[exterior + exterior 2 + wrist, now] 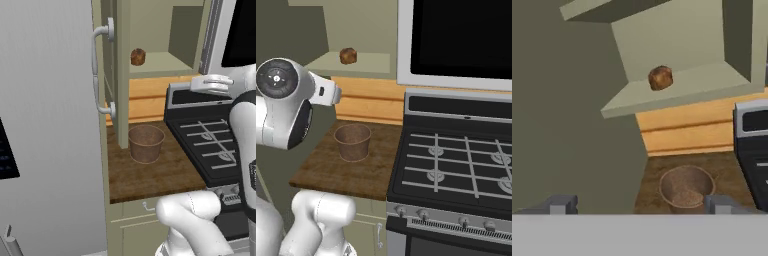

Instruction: Open the cabinet, pick up the bread from the cabinet and place it in the basket. Then move the basket to the dining counter.

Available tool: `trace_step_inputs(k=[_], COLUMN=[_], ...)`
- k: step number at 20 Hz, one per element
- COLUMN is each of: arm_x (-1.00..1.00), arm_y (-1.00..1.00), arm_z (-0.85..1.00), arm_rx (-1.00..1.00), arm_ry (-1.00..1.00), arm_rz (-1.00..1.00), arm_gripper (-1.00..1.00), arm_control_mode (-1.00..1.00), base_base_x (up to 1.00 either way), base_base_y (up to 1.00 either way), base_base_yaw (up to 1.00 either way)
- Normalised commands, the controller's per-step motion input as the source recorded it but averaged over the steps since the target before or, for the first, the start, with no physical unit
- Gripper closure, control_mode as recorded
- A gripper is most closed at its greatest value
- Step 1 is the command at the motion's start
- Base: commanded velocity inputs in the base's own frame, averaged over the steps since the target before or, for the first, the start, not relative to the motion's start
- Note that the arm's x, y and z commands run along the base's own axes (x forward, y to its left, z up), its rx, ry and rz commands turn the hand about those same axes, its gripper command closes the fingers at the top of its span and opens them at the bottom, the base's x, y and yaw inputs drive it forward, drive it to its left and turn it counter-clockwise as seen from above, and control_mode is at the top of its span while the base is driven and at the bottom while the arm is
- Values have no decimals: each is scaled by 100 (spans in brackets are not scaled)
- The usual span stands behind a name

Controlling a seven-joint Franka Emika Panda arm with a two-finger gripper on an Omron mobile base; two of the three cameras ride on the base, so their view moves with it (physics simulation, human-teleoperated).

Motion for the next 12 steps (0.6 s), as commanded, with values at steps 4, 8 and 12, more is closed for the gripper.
trace_step_inputs(k=[4, 8, 12], arm_x=[-5, 17, 48], arm_y=[-27, -10, 2], arm_z=[29, 21, 49], arm_rx=[-31, -16, -5], arm_ry=[1, 12, 16], arm_rz=[-19, -9, -3], arm_gripper=[-100, -100, -100], arm_control_mode=[-100, -100, -100], base_base_x=[0, 0, 0], base_base_y=[0, 0, 0], base_base_yaw=[0, 0, 0])
